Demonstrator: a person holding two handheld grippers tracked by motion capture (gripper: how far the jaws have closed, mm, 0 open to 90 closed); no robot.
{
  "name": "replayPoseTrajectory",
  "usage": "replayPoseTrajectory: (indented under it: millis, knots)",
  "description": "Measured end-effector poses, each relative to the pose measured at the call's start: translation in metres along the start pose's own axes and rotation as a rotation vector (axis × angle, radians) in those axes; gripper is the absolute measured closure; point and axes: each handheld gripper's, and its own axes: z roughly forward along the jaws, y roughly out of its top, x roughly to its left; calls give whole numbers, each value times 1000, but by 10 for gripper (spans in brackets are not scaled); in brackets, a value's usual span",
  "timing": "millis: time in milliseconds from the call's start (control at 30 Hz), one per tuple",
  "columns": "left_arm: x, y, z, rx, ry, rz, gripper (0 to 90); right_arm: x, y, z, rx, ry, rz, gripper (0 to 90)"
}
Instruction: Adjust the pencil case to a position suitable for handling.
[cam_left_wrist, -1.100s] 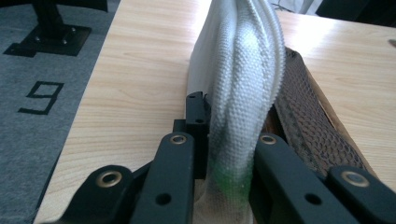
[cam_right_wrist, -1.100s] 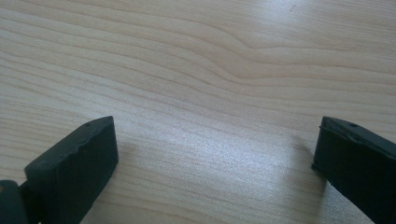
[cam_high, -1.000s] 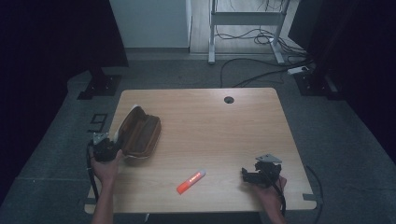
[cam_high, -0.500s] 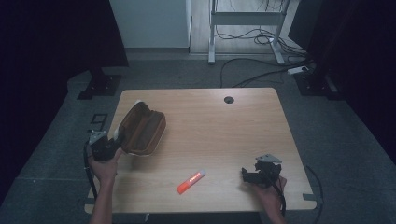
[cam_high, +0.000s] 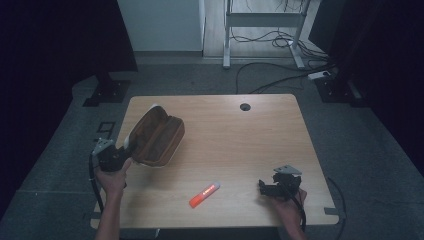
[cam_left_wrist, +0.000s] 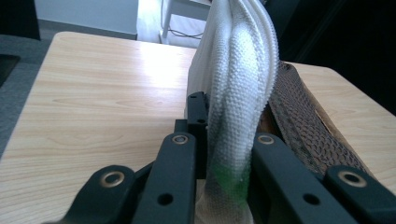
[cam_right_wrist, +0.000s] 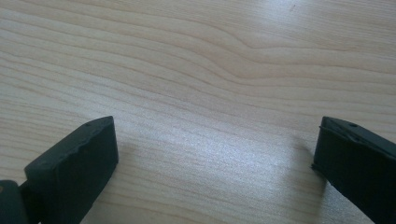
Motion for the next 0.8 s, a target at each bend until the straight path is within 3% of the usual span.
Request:
replayPoseTrajectory:
  millis: [800]
  knots:
    - [-15, 2, 1, 7, -92, 50, 846, 0, 0, 0, -1, 1, 0, 0]
